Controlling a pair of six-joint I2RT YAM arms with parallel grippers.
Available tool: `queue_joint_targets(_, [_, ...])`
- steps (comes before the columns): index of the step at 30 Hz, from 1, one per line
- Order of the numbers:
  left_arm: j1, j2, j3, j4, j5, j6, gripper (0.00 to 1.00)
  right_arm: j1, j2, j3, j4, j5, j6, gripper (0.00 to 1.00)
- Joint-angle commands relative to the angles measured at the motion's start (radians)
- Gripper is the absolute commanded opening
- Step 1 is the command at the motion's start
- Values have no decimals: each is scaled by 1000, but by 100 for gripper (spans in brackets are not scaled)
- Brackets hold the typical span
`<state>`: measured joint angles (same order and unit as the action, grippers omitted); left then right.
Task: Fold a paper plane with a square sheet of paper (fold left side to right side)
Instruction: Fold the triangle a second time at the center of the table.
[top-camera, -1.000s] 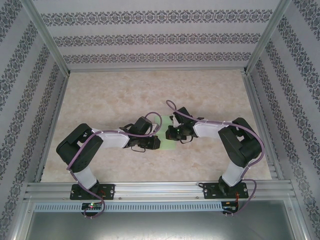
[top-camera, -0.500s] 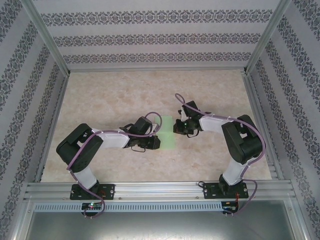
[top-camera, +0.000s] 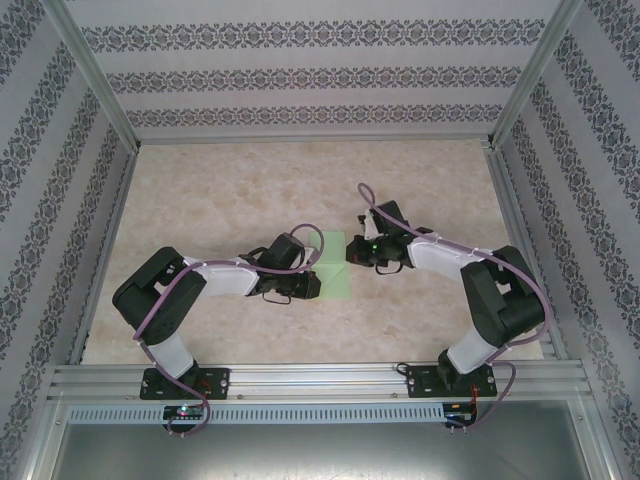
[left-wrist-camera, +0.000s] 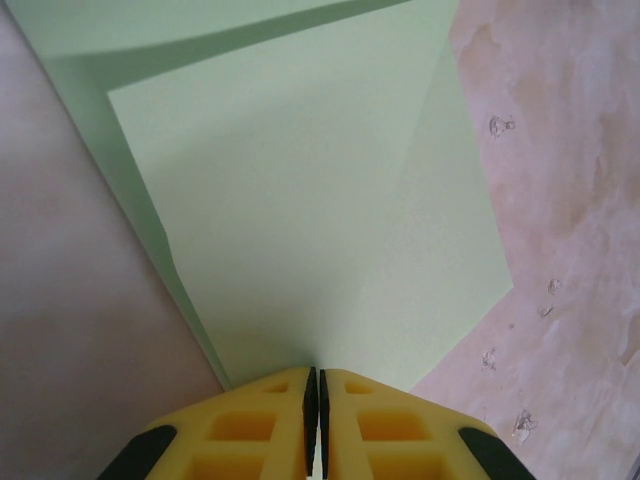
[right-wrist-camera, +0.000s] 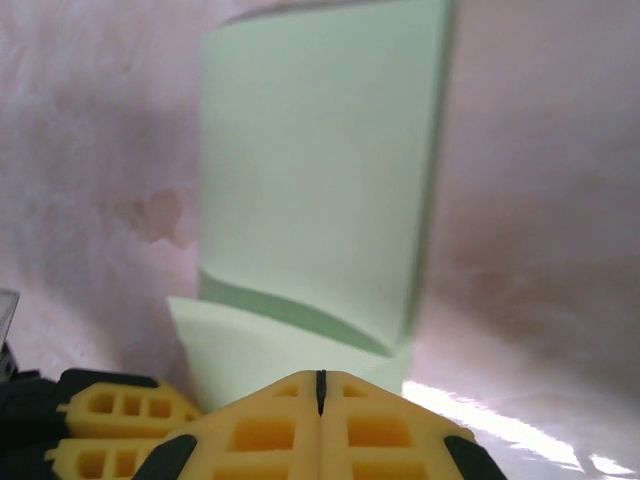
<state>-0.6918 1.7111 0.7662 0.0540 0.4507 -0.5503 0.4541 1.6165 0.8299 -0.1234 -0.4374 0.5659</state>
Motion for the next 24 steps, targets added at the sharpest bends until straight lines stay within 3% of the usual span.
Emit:
queue_joint_targets(1, [-8, 29, 1, -85, -50, 16, 14, 38, 47, -11, 47, -54, 40, 0])
queue_joint_targets(17, [-9, -36, 75, -94, 19, 16, 17, 55, 172, 56, -55, 1, 2, 0])
queue_joint_targets(24, [-8, 26, 142, -95, 51, 33, 16, 56, 173, 61, -73, 4, -7, 0])
